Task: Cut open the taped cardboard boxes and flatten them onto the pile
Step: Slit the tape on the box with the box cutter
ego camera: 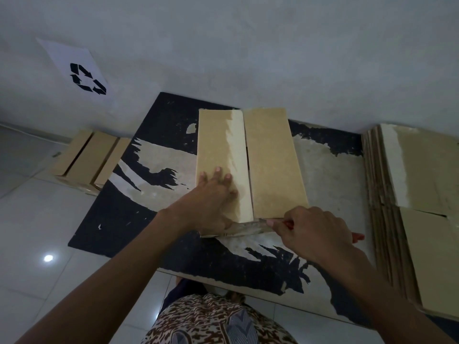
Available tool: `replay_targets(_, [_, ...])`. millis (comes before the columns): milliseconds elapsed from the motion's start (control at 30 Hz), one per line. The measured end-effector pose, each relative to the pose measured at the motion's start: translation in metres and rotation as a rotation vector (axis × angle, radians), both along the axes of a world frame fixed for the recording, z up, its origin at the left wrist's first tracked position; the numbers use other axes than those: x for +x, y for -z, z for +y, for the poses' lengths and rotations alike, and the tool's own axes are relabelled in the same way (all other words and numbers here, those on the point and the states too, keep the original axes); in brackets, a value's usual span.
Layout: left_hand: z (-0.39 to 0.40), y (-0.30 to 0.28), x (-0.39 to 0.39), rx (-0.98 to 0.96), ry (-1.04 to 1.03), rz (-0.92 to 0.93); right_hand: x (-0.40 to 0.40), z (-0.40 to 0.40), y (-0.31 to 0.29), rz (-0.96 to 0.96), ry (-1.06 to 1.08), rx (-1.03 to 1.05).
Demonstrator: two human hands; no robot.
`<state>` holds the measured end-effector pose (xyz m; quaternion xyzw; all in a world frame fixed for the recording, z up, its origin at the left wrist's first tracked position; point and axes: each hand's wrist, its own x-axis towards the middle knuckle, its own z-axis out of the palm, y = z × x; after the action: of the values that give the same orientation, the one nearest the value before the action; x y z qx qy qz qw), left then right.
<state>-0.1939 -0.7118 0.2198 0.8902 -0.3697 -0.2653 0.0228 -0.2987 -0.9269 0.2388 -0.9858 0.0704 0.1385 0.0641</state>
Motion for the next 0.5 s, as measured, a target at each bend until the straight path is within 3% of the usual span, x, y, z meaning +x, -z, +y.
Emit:
replay_targets(333, [-0.001,-0.003,-0.002,-0.003,-0.012,0.008,-0.004,-0.002,-0.006,0.046,0.074,-0.012])
replay_targets(400, [0.000,-0.001,-0.004,-0.022,-0.008,-0.034,-0.007,-0.011,-0.004,0.076,0.080,0.122])
replay_targets(500, [-0.001,0.002,-0.005,-0.043,-0.012,-0.089,-0.022,-0.027,0.000,-0.040,0.273,0.605])
